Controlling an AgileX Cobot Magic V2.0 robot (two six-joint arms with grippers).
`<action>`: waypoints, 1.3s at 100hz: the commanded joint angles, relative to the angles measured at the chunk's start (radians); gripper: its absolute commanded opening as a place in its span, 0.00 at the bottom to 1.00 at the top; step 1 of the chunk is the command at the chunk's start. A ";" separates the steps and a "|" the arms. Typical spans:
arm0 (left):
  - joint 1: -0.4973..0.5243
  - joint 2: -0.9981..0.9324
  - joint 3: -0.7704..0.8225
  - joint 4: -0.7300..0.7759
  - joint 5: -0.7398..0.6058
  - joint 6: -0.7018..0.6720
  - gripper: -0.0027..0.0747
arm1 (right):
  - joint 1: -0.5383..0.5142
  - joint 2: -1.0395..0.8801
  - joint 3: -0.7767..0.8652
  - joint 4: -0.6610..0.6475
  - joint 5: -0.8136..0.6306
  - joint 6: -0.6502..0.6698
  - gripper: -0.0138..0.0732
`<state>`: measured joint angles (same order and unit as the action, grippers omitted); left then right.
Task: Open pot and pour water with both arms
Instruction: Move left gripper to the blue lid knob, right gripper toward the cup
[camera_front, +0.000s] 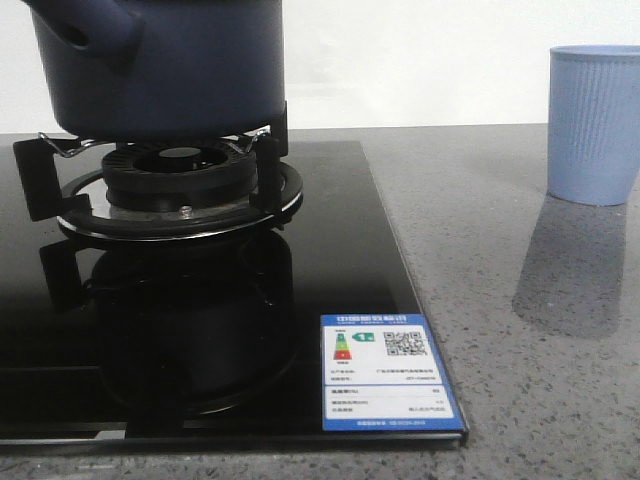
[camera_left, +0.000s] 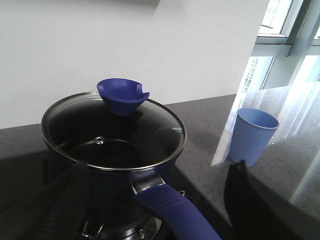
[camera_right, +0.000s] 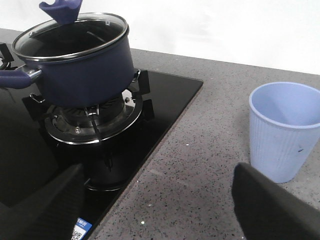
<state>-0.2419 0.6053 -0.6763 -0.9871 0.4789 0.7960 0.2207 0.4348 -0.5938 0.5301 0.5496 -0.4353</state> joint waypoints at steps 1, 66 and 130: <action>-0.008 0.050 -0.035 -0.132 -0.065 0.100 0.68 | 0.000 0.015 -0.034 0.026 -0.077 -0.012 0.81; -0.008 0.506 -0.274 -0.398 -0.065 0.481 0.80 | 0.000 0.015 -0.034 0.035 -0.061 -0.012 0.81; -0.022 0.726 -0.409 -0.431 0.000 0.635 0.80 | 0.000 0.015 -0.032 0.045 -0.067 -0.012 0.81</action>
<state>-0.2501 1.3493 -1.0455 -1.3675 0.4677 1.3889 0.2207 0.4348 -0.5938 0.5535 0.5509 -0.4374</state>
